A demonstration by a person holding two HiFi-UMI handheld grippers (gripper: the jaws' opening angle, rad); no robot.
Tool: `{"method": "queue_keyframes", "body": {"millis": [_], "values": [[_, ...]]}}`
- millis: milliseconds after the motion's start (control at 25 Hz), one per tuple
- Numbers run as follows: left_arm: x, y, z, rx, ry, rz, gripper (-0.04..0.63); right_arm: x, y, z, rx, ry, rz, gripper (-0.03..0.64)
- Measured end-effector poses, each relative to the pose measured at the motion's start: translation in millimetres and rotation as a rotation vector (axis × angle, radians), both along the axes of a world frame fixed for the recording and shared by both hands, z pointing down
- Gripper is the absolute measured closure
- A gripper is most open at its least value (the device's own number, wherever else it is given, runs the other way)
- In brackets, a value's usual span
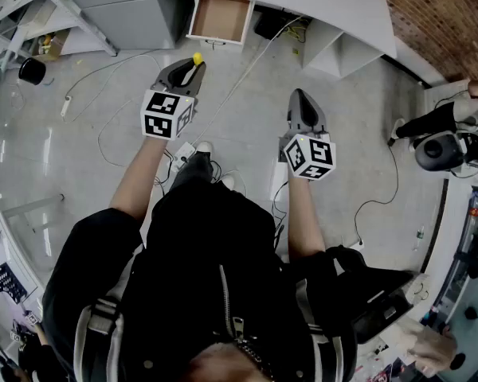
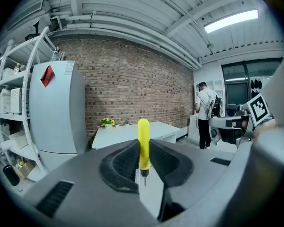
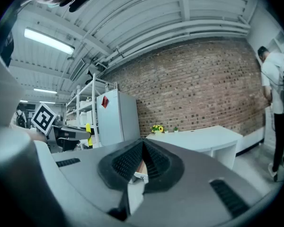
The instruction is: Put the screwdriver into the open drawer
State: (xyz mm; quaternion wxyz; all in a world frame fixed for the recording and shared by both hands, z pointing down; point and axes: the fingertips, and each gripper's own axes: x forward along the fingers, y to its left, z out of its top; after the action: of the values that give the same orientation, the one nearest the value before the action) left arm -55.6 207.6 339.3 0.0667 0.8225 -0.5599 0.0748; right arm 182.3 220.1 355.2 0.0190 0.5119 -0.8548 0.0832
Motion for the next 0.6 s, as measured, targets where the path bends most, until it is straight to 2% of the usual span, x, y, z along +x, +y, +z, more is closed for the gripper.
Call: {"method": "queue_keyframes", "body": {"millis": [240,600], "values": [[9,1,3,-0.002,-0.004,0.001,0.514,3,3,5,-0.003,0.010,-0.010,0.611],[16,-10,19,-0.034,-0.005,-0.007,0.514,5,-5,28,-0.062,-0.001,-0.032,0.611]]}}
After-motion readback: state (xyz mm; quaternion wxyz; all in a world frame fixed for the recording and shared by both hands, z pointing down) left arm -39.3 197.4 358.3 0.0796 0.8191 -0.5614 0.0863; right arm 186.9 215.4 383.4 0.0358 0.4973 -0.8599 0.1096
